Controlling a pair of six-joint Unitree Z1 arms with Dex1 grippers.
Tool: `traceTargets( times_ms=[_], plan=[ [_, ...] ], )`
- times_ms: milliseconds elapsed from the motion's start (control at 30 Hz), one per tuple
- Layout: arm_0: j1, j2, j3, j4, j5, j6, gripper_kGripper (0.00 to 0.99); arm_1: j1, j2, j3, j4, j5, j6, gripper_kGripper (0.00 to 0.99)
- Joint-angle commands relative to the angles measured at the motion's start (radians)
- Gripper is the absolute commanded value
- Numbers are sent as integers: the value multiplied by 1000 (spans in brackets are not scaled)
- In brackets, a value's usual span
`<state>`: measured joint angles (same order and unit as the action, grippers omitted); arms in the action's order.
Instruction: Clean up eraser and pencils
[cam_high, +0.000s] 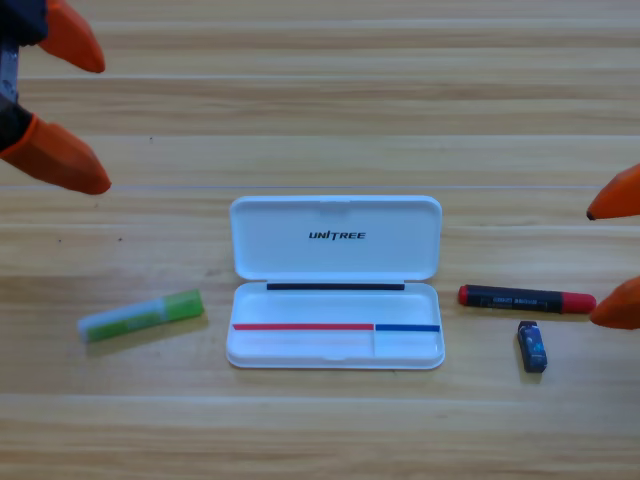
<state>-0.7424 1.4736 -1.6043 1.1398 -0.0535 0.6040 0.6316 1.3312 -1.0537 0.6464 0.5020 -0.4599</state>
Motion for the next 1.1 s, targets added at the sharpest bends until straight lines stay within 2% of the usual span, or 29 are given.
traceTargets(
  times_ms=[33, 300, 433, 533, 600, 733, 900, 1100],
  plan=[
    [-23, 36, -23, 23, 12, -6, 990, 30, 37, 34, 2, -17, 12, 988],
    [-23, 45, -9, 31, 12, 5, 990, 30, 43, 50, -10, -17, 23, 988],
    [-22, 60, -37, 40, 44, 19, 990, 30, 54, 41, -10, -51, 84, 988],
    [-20, 82, -65, 49, 96, 37, 990, 30, 39, 23, -1, -135, 165, 988],
    [-11, 93, -69, 49, 126, 40, 990, 30, 28, 6, 19, -257, 280, 986],
    [40, 136, -74, 60, 149, 63, 990, 40, 54, -91, 151, -507, 497, 986],
    [89, 212, -78, 70, 170, 73, 989, 51, 79, -46, 185, -507, 558, 986],
    [123, 346, -68, 89, 175, 74, 989, 83, 204, -51, 220, -462, 902, 990]
  ],
)
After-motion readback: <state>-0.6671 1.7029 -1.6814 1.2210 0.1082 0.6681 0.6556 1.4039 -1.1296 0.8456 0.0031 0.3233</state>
